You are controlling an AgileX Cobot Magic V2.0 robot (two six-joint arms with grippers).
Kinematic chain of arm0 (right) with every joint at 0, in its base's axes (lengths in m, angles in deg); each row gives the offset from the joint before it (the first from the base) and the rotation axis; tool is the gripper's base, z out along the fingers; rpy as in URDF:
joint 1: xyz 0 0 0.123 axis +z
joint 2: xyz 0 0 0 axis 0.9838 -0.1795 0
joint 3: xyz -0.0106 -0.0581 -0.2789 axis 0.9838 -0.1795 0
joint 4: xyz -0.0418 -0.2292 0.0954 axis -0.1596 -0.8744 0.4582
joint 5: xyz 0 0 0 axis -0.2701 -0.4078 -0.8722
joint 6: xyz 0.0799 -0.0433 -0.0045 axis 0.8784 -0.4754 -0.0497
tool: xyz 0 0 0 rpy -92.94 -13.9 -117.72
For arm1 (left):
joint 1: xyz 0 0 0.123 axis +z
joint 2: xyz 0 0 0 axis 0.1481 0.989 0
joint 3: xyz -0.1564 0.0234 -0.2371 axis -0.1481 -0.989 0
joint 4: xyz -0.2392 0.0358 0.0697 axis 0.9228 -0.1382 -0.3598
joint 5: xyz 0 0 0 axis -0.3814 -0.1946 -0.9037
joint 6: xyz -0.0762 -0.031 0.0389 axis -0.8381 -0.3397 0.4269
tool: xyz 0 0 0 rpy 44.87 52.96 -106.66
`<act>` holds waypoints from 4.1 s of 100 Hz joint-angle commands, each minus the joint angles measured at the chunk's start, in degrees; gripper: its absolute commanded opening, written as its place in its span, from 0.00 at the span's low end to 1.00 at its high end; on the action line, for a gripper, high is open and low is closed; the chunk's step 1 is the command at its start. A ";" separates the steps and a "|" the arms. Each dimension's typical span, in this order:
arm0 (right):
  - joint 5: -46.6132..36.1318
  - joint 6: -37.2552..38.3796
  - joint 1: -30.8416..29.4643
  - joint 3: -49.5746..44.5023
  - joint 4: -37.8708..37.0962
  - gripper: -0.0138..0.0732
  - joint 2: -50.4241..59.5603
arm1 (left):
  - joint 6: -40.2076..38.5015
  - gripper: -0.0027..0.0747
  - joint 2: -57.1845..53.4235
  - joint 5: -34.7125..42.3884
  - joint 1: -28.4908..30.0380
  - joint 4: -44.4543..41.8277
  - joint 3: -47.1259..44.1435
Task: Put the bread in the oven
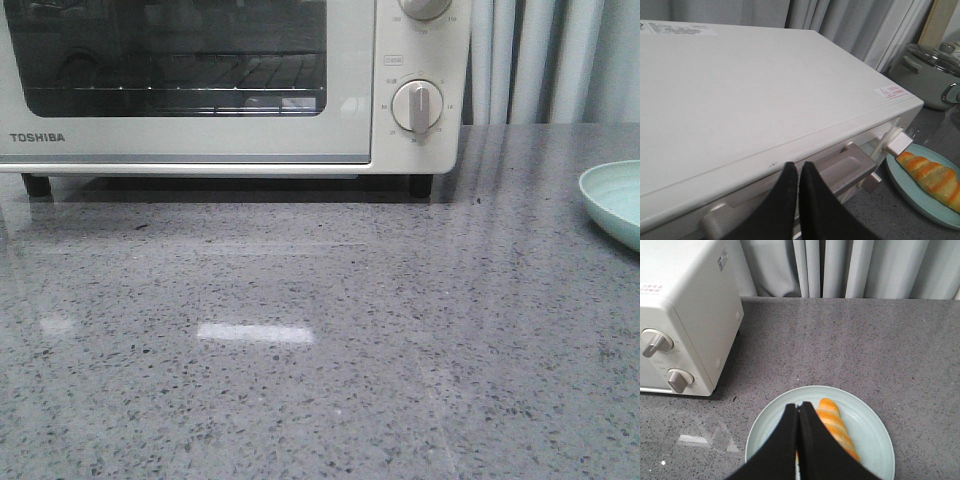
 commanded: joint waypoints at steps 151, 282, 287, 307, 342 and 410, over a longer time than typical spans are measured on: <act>6.11 -0.48 0.17 0.48 0.26 0.11 -0.77 | -11.59 0.01 -42.60 5.19 -0.18 -6.71 -17.52; 5.01 -0.48 0.17 0.48 -8.77 0.74 -37.32 | -9.57 0.01 -47.28 -2.65 -0.18 -6.71 -17.52; 5.01 -0.48 0.17 0.48 -8.77 0.74 -37.71 | -9.57 0.01 -47.28 -2.65 -0.18 -6.71 -17.52; 5.12 -0.48 0.17 0.48 -8.77 0.74 -39.08 | -9.57 0.01 -47.28 -2.65 -0.18 -6.71 -17.52; 8.38 -0.48 0.17 0.48 -8.77 0.13 -39.20 | -9.57 0.01 -47.28 -2.65 -0.18 -6.71 -17.29; 24.61 -6.62 11.40 13.37 -2.95 0.08 -32.13 | -9.57 0.01 -60.95 -23.05 0.16 -6.71 -17.70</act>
